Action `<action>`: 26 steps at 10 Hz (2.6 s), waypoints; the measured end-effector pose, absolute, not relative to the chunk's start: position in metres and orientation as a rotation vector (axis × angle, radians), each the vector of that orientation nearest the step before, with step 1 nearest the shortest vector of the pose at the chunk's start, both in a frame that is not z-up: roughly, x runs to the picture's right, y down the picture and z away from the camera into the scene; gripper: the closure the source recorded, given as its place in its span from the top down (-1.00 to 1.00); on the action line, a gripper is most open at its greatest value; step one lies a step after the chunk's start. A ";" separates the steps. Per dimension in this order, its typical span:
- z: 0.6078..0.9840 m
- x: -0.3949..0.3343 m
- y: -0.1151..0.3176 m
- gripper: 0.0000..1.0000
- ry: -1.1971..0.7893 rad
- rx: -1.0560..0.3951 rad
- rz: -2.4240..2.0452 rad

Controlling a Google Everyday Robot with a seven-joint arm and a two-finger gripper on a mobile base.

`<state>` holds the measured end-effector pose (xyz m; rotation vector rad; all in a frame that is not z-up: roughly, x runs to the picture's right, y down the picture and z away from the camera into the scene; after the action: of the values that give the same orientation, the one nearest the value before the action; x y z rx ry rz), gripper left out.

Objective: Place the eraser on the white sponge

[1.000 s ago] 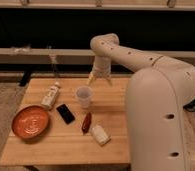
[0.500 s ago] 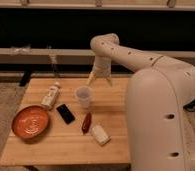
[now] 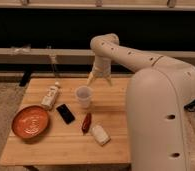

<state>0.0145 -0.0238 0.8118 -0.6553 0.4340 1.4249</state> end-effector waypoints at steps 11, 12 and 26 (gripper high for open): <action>0.725 -0.181 0.055 0.60 0.252 -0.756 1.075; 0.735 -0.185 0.069 0.60 0.270 -0.759 1.064; 0.857 -0.193 0.134 0.60 0.401 -0.726 0.932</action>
<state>-0.1933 0.1337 0.8571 -0.7263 0.4010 0.9322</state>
